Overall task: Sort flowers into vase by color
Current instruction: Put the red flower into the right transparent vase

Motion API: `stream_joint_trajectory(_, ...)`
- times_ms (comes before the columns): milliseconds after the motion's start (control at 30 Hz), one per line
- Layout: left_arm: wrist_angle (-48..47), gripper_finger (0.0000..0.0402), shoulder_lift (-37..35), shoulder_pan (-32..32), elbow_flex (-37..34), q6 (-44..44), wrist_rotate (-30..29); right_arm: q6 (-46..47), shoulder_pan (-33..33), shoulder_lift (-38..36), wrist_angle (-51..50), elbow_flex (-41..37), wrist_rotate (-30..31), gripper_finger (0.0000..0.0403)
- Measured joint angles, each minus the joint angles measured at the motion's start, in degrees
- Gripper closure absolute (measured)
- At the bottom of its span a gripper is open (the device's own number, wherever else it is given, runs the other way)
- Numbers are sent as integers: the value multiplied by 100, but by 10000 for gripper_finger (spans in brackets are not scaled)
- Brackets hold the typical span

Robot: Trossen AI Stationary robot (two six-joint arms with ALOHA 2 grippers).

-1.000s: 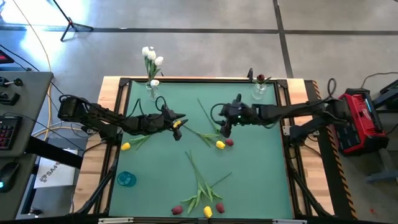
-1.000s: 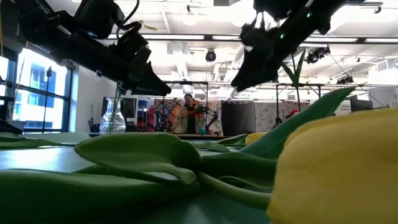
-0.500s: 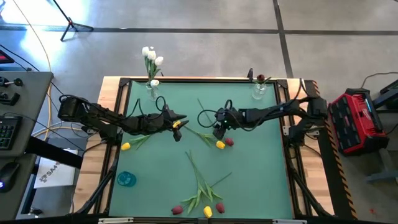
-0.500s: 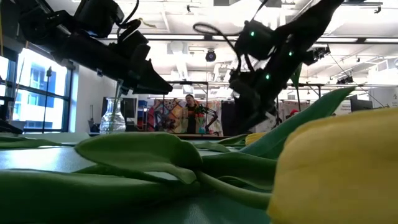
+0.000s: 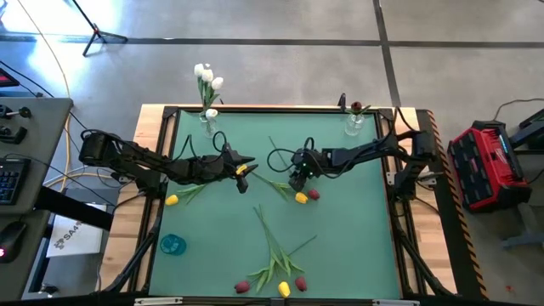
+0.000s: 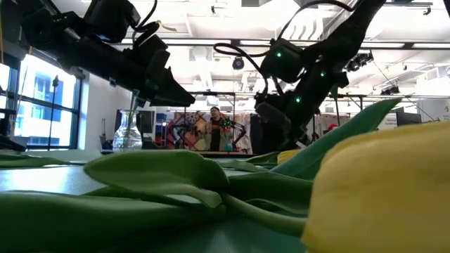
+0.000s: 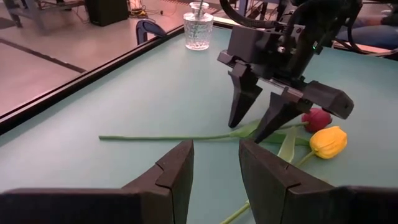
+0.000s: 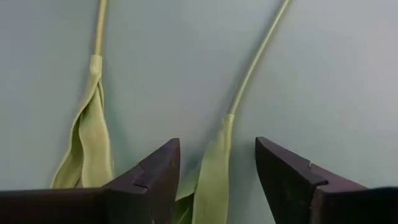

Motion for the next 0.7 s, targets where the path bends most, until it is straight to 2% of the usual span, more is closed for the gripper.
stream_joint_trajectory(133,1,287,0,0,0,-2,-9,0,-5,-6,-81,0,-30,243)
stream_joint_trajectory(367,15,286,0,0,0,41,-149,-46,-35,-23,-427,9,-43,352)
stream_joint_trajectory(467,13,286,0,2,0,499,-173,-188,-37,-66,-508,10,-275,389)
stream_joint_trajectory(567,17,279,0,0,0,1172,-59,-309,-24,-189,-992,144,-680,396)
stream_joint_trajectory(700,6,264,2,-89,103,1891,208,-517,36,-391,-1985,693,-718,386)
